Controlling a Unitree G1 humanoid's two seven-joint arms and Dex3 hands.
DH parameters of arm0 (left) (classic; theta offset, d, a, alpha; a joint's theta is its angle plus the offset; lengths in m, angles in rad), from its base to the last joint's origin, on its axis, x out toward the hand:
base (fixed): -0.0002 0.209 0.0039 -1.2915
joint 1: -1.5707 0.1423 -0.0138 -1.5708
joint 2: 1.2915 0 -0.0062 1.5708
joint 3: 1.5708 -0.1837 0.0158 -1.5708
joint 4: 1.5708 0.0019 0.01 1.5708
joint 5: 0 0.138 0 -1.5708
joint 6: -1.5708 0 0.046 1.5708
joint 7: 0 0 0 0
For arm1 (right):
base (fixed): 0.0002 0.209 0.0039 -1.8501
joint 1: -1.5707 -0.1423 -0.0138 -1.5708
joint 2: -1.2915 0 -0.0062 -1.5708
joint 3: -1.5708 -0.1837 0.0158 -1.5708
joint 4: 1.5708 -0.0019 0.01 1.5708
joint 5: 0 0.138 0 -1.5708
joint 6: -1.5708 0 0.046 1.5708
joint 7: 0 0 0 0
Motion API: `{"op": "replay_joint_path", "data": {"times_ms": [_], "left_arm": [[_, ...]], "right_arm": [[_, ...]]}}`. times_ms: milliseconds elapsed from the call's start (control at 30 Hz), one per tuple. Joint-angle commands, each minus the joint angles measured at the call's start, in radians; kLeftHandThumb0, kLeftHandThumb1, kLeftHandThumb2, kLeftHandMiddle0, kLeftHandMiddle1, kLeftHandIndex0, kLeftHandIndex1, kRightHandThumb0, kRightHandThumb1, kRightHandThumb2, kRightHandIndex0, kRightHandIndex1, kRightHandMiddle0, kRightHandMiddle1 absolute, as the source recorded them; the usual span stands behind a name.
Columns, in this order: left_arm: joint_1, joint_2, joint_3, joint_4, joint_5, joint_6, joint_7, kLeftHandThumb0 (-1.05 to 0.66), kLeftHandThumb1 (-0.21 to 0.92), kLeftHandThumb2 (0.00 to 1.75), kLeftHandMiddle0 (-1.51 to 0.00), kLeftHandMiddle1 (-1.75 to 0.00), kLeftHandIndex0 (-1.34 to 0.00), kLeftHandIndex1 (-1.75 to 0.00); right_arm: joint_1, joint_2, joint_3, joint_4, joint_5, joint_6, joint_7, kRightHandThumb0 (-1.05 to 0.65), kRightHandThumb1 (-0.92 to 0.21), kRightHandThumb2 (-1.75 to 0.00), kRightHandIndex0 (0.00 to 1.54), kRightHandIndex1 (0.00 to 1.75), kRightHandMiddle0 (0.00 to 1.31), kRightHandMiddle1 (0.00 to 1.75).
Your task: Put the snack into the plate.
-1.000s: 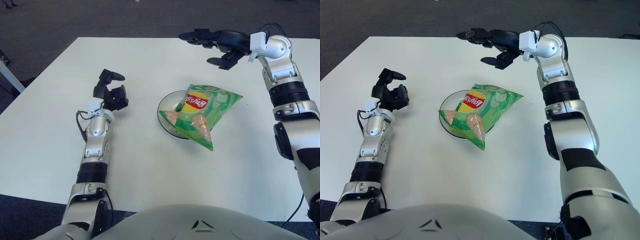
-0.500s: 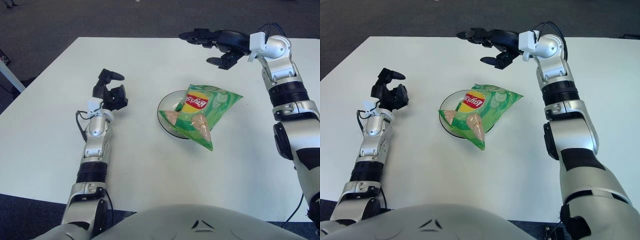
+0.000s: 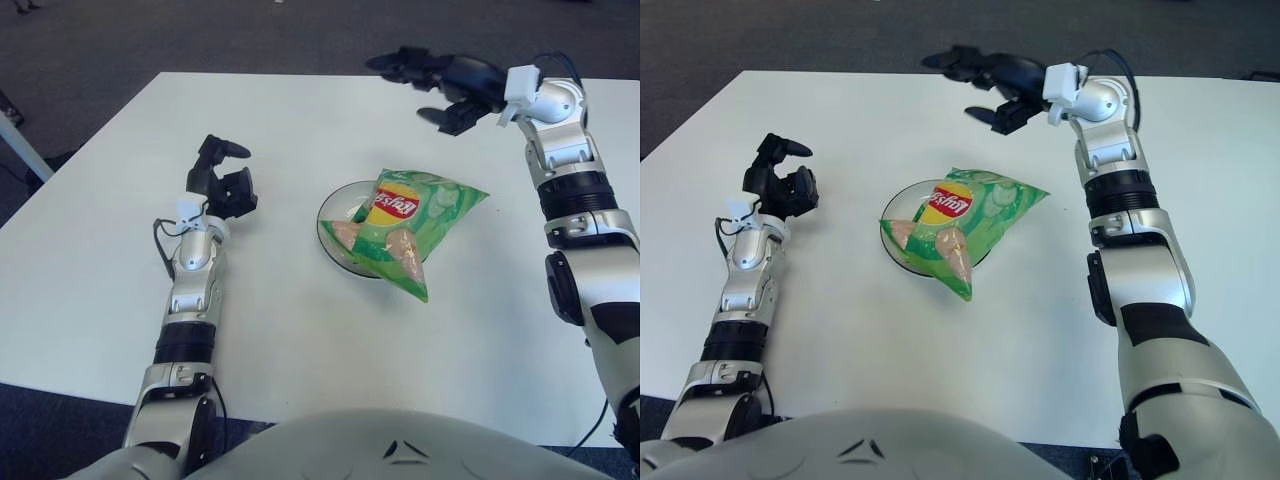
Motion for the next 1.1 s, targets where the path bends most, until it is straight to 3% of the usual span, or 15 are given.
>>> {"op": "replay_joint_path", "data": {"times_ms": [0,233,400,533,633,867,967,1067], "left_arm": [[0.186,-0.062,-0.004,0.122,0.007,0.010,0.010,-0.41,0.54,1.04,-1.33,-1.75,-0.43,-1.75],[0.185,-0.059,-0.001,0.118,0.010,0.018,0.011,-0.41,0.55,1.03,-1.33,-1.75,-0.43,-1.75],[0.184,-0.056,0.003,0.123,0.004,0.017,0.002,-0.41,0.55,1.03,-1.34,-1.75,-0.43,-1.75],[0.184,-0.058,0.001,0.123,0.005,0.013,0.004,-0.41,0.55,1.03,-1.34,-1.75,-0.43,-1.75],[0.188,-0.058,-0.004,0.112,0.008,0.016,0.008,-0.41,0.55,1.03,-1.34,-1.75,-0.43,-1.75],[0.194,-0.060,-0.015,0.095,0.014,0.021,0.019,-0.41,0.55,1.03,-1.34,-1.75,-0.43,-1.75],[0.196,-0.062,-0.016,0.089,0.014,0.024,0.022,-0.41,0.54,1.04,-1.34,-1.75,-0.43,-1.75],[0.198,-0.063,-0.016,0.083,0.012,0.025,0.025,-0.41,0.54,1.04,-1.34,-1.75,-0.44,-1.75]], "right_arm": [[0.341,0.056,-0.299,-0.055,0.061,0.316,-0.491,-0.08,-0.62,-0.89,0.45,1.33,0.30,1.61],[0.354,0.063,-0.299,-0.108,0.052,0.355,-0.519,-0.01,-0.54,-0.96,0.53,1.44,0.35,1.74],[0.360,0.039,-0.263,-0.117,-0.006,0.306,-0.531,-0.01,-0.48,-1.04,0.55,1.47,0.39,1.74],[0.384,0.043,-0.143,-0.234,-0.146,0.220,-0.570,-0.01,-0.47,-1.06,0.55,1.48,0.40,1.75],[0.416,0.037,-0.100,-0.296,-0.200,0.166,-0.575,-0.01,-0.45,-1.07,0.55,1.48,0.42,1.75],[0.436,0.005,-0.096,-0.281,-0.201,0.086,-0.547,-0.01,-0.42,-1.11,0.57,1.47,0.45,1.75],[0.453,0.008,-0.102,-0.275,-0.177,0.095,-0.522,-0.01,-0.39,-1.15,0.59,1.48,0.46,1.75],[0.452,0.031,-0.133,-0.175,-0.124,0.109,-0.511,-0.01,-0.36,-1.18,0.61,1.49,0.47,1.75]]}}
